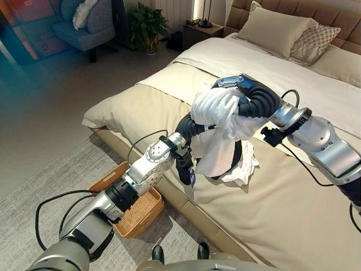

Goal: Pick up clothes into the bucket

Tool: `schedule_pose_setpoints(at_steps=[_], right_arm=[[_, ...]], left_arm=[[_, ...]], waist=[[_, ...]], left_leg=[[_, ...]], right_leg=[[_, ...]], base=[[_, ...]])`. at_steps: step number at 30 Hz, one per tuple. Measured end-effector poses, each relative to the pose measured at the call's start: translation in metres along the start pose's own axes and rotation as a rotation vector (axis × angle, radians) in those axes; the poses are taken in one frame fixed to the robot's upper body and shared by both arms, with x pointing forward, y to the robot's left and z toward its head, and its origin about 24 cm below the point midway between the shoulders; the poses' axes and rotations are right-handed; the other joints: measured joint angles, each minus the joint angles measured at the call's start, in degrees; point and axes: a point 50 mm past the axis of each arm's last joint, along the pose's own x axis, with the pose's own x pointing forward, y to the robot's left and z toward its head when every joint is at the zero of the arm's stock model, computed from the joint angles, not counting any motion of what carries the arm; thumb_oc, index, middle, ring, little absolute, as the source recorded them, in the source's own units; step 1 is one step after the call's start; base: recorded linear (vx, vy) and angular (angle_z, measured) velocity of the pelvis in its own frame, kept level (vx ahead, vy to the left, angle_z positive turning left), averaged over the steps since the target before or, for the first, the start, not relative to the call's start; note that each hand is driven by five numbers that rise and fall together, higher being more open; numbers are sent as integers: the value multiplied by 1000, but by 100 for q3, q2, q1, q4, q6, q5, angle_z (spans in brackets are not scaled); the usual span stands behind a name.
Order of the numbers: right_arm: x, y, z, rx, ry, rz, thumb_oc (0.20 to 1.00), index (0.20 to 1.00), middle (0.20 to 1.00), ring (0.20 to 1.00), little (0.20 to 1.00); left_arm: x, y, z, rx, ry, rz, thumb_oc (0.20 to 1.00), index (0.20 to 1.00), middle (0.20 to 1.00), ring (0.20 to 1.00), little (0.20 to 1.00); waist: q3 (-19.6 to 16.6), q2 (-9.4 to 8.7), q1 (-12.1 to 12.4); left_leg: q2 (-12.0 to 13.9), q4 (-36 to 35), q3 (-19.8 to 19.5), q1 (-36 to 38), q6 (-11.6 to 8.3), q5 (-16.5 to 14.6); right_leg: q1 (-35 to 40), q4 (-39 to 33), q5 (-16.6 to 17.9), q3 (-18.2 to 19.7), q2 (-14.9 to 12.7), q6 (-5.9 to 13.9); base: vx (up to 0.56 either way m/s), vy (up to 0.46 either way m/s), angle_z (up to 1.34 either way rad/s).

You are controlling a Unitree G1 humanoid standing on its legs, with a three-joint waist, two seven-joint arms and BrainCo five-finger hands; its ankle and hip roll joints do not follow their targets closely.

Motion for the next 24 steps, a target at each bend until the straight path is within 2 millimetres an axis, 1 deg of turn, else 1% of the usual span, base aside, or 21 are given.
schedule_pose_setpoints(at_steps=[1, 2, 3, 5, 6, 7, 8, 9, 10, 11, 12, 13, 14, 15, 17, 19, 20, 22, 23, 24], right_arm=[[-3, -1, -2, 14, 3, -19, 589, 589, 589, 589, 589], [-5, -2, -3, 20, 7, -35, 746, 746, 746, 746, 746], [-9, -5, -5, 26, 20, -57, 1000, 1000, 1000, 1000, 1000], [-17, -12, -9, 38, 39, -119, 1000, 1000, 1000, 1000, 1000], [-23, -17, -15, 49, 59, -169, 1000, 1000, 1000, 1000, 1000], [-26, -19, -17, 57, 70, -188, 1000, 1000, 1000, 1000, 1000], [-32, -21, -23, 77, 94, -224, 1000, 1000, 1000, 1000, 1000], [-36, -22, -26, 83, 109, -237, 1000, 1000, 1000, 1000, 1000], [-45, -23, -34, 100, 149, -268, 1000, 1000, 1000, 1000, 1000], [-49, -23, -38, 111, 168, -278, 1000, 1000, 1000, 1000, 1000], [-58, -20, -44, 133, 200, -298, 1000, 1000, 1000, 1000, 1000], [-60, -19, -47, 144, 214, -301, 1000, 1000, 1000, 1000, 1000], [-68, -16, -54, 180, 241, -333, 1000, 1000, 1000, 1000, 1000], [-71, -15, -57, 191, 253, -346, 1000, 1000, 1000, 1000, 1000], [-83, -8, -65, 235, 294, -381, 1000, 1000, 1000, 1000, 1000], [-93, 1, -72, 276, 329, -402, 1000, 1000, 1000, 1000, 1000], [-103, 7, -77, 318, 352, -443, 1000, 1000, 1000, 1000, 1000], [-112, 15, -84, 355, 393, -471, 1000, 1000, 1000, 1000, 1000], [-122, 22, -91, 382, 432, -499, 1000, 1000, 1000, 1000, 1000], [-125, 22, -92, 383, 428, -529, 1000, 1000, 1000, 1000, 1000]], left_arm=[[-4, 0, -1, -22, -5, 2, 200, 200, 200, 200, 200], [-7, 1, -1, -36, -11, 8, 200, 200, 200, 200, 200], [-11, 2, -2, -49, -10, 18, 200, 200, 200, 200, 200], [-20, 10, -5, -90, -13, 61, 200, 200, 200, 200, 200], [-30, 19, -8, -125, -17, 117, 200, 200, 200, 200, 200], [-35, 23, -10, -138, -17, 142, 200, 200, 200, 200, 200], [-44, 30, -13, -153, -9, 187, 200, 200, 200, 200, 200], [-50, 34, -14, -159, -6, 211, 200, 200, 200, 200, 200], [-62, 43, -18, -170, 0, 269, 200, 200, 200, 200, 200], [-68, 46, -19, -171, 4, 292, 200, 200, 200, 200, 200], [-81, 53, -21, -182, 1, 346, 200, 200, 200, 200, 200], [-86, 55, -22, -184, 5, 371, 200, 200, 200, 200, 200], [-98, 62, -24, -197, -1, 426, 200, 200, 200, 200, 200], [-103, 64, -25, -203, -8, 454, 200, 200, 200, 200, 200], [-117, 71, -26, -201, -3, 510, 200, 200, 200, 200, 200], [-130, 75, -29, -208, 1, 564, 200, 200, 200, 200, 200], [-143, 80, -31, -216, -9, 629, 200, 200, 200, 200, 200], [-159, 87, -33, -212, -3, 712, 200, 200, 200, 200, 200], [-169, 89, -35, -188, 15, 750, 200, 200, 200, 200, 200], [-170, 91, -32, -155, 12, 764, 200, 200, 200, 200, 200]], waist=[[-4, -8, 16], [-7, -12, 11], [-8, -14, 21], [-11, -19, 30], [-17, -29, 17], [-18, -30, 16], [-19, -35, 22], [-19, -34, 28], [-19, -35, 34], [-19, -35, 49], [-19, -37, 49], [-17, -35, 45], [-15, -44, 94], [-14, -45, 88], [-17, -52, 187], [-14, -49, 200], [-11, -53, 212], [-2, -42, 210], [24, -1, 230], [1, -44, 230]], left_leg=[[1, -1, -3, 0, 0, 0], [1, -1, -7, 0, 1, -1], [0, -1, -10, -2, 1, -1], [-2, -2, -36, -4, 2, -2], [-2, -1, -63, -3, 3, -3], [-3, -2, -68, -5, 4, -3], [0, -2, -79, -10, 5, -4], [-1, -3, -86, -12, 5, -4], [-1, -2, -105, -15, 12, -9], [-1, -5, -109, -20, 19, -14], [0, -1, -109, -18, 38, -27], [-2, -3, -110, -24, 38, -27], [0, -2, -109, -21, 41, -29], [-1, -2, -108, -23, 41, -29], [3, -2, -105, -27, 39, -39], [2, -3, -107, -40, 43, -59], [1, -2, -108, -54, 49, -68], [-3, -2, -109, -83, 54, -72], [-8, -1, -110, -119, 39, -58], [-6, 0, -115, -129, 35, -57]], right_leg=[[6, 0, -1, -7, 1, 0], [6, 0, -2, -14, 0, 0], [7, 0, -2, -17, -1, 0], [13, 0, -3, -36, -3, 1], [19, -1, -5, -51, -3, 1], [19, 0, -7, -55, -4, 4], [19, -1, -12, -66, -2, 10], [20, -1, -21, -75, -2, 22], [25, -1, -33, -99, -3, 33], [27, -1, -38, -109, -3, 39], [25, -2, -45, -115, -3, 37], [23, -1, -49, -115, -4, 39], [23, -2, -57, -115, -4, 37], [20, -2, -60, -115, -4, 33], [11, -4, -74, -110, -3, 36], [2, -2, -81, -108, -3, 33], [-8, -4, -89, -111, -3, 34], [-32, -2, -94, -115, -7, 36], [-81, 0, -98, -109, -12, 42], [-105, -1, -100, -109, -12, 40]], base=[[0, 0, 0], [0, 0, 0], [14, 4, 3], [8, 5, 5], [3, 6, 5], [5, 5, 5], [4, 1, 3], [7, 2, 7], [5, 0, 7], [9, 3, 7], [0, 0, 0], [0, 0, 0], [0, 0, 0], [0, 0, 0], [0, 0, 0], [0, 0, 0], [0, 0, 0], [0, 0, 0], [-46, 25, 2], [-43, 17, -2]])
